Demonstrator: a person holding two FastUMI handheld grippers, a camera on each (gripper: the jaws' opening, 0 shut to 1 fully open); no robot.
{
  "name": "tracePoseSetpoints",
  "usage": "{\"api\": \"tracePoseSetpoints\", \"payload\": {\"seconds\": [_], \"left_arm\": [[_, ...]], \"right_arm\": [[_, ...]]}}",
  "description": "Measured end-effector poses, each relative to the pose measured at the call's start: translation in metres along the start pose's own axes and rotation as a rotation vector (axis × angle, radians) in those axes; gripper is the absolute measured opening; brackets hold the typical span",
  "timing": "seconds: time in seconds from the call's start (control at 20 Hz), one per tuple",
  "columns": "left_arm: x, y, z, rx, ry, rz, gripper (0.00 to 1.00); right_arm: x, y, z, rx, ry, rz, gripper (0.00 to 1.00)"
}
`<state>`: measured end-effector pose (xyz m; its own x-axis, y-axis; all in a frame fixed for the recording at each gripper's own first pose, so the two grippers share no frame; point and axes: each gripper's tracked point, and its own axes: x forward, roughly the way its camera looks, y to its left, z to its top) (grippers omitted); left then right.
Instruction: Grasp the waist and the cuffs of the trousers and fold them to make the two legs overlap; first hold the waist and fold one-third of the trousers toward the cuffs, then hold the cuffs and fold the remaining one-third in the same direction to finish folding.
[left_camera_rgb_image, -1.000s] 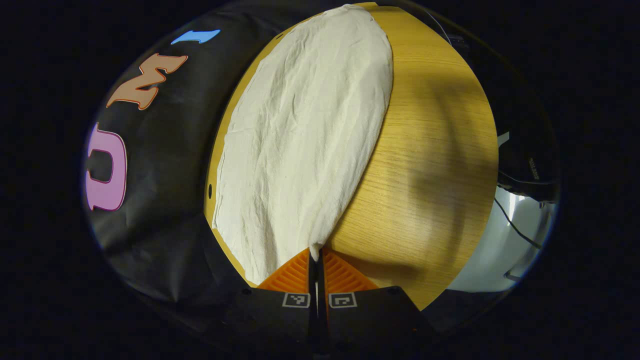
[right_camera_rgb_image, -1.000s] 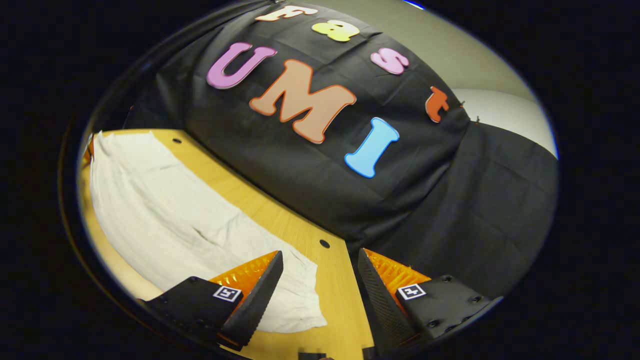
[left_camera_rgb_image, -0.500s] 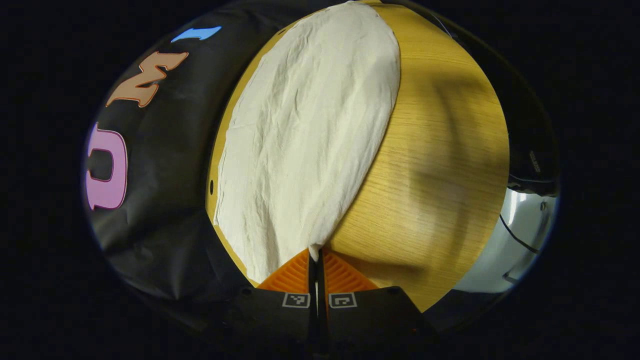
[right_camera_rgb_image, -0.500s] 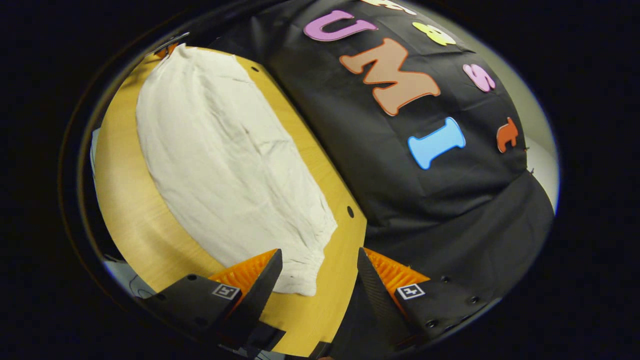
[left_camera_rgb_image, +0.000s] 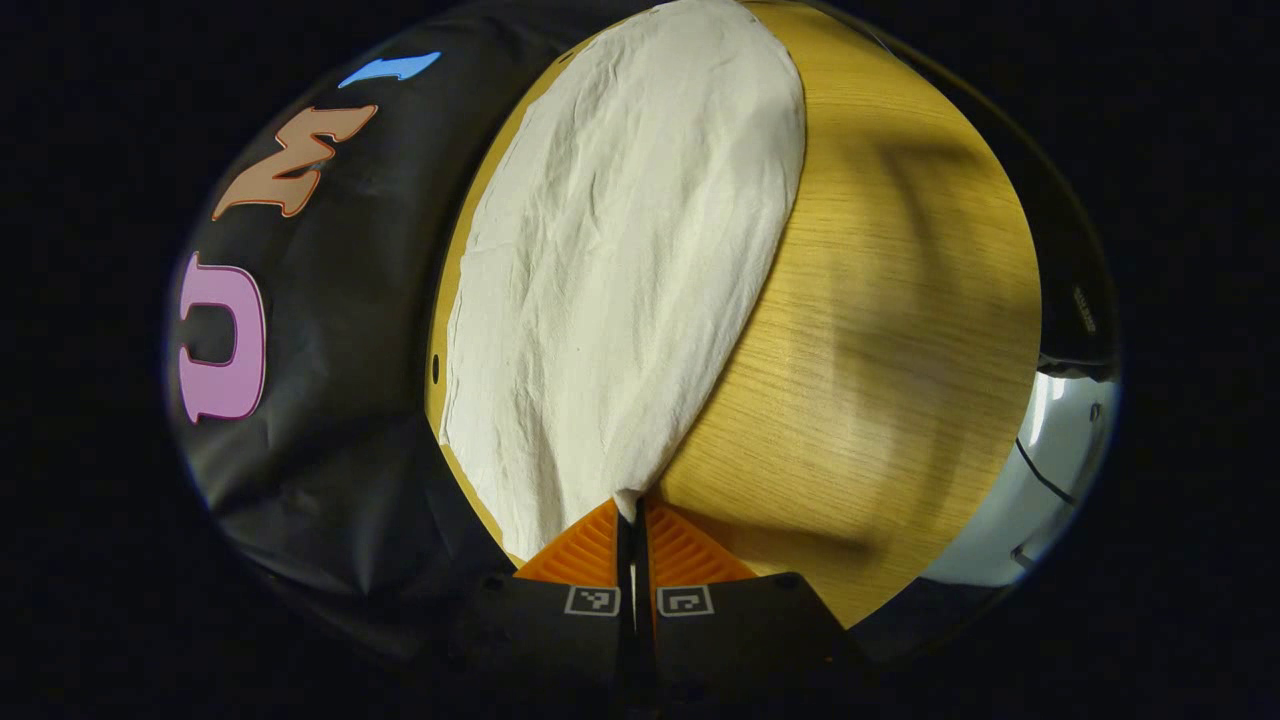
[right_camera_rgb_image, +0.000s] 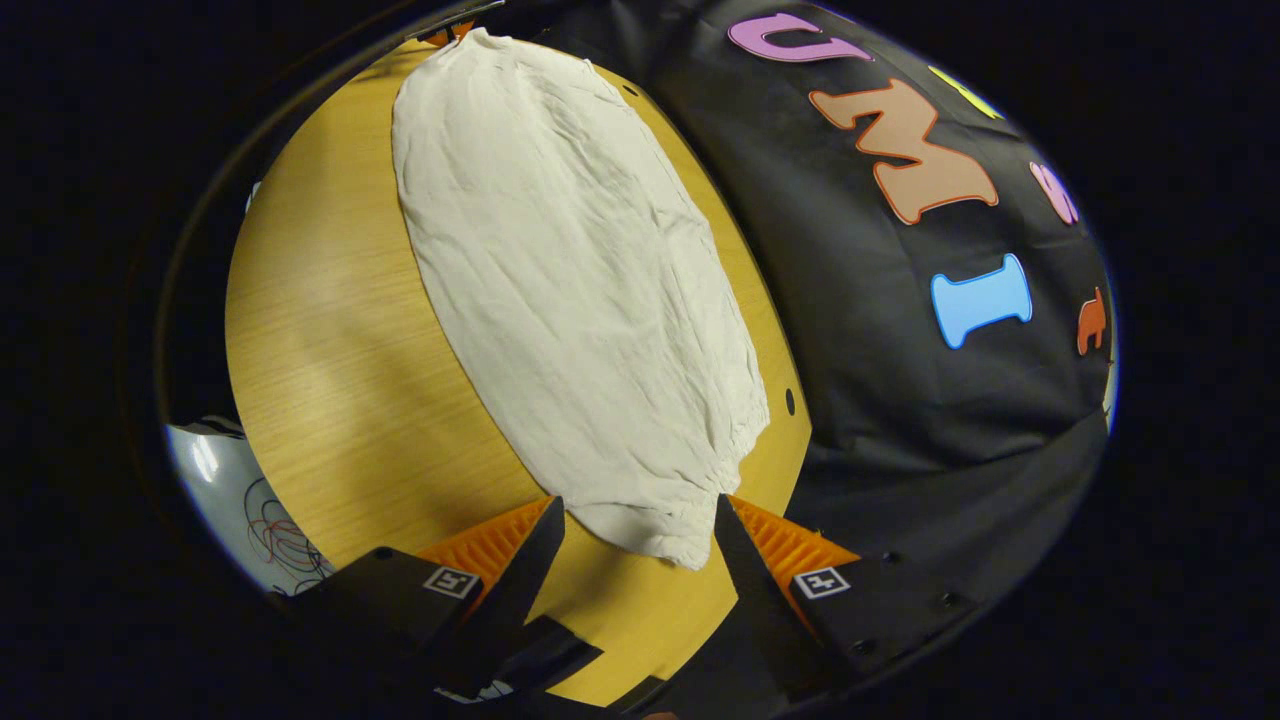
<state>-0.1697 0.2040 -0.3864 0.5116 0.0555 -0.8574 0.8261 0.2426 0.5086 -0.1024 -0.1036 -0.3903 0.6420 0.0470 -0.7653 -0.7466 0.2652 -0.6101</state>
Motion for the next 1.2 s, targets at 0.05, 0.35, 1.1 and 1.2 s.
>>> {"api": "tracePoseSetpoints", "payload": {"seconds": [0.05, 0.35, 1.1, 1.2], "left_arm": [[0.000, 0.000, 0.001, 0.000, 0.001, 0.001, 0.00], [0.001, 0.001, -0.001, -0.012, 0.009, 0.004, 0.00], [0.005, 0.005, -0.001, -0.018, 0.013, 0.034, 0.00], [0.006, 0.006, 0.000, -0.027, 0.004, 0.026, 0.00]], "right_arm": [[0.002, 0.001, -0.003, -0.014, 0.008, 0.007, 0.98], [0.019, 0.009, -0.004, -0.128, 0.015, 0.028, 0.94], [0.054, 0.015, -0.008, -0.111, 0.096, -0.015, 0.04], [0.068, 0.012, -0.008, -0.043, 0.113, 0.006, 0.09]]}}
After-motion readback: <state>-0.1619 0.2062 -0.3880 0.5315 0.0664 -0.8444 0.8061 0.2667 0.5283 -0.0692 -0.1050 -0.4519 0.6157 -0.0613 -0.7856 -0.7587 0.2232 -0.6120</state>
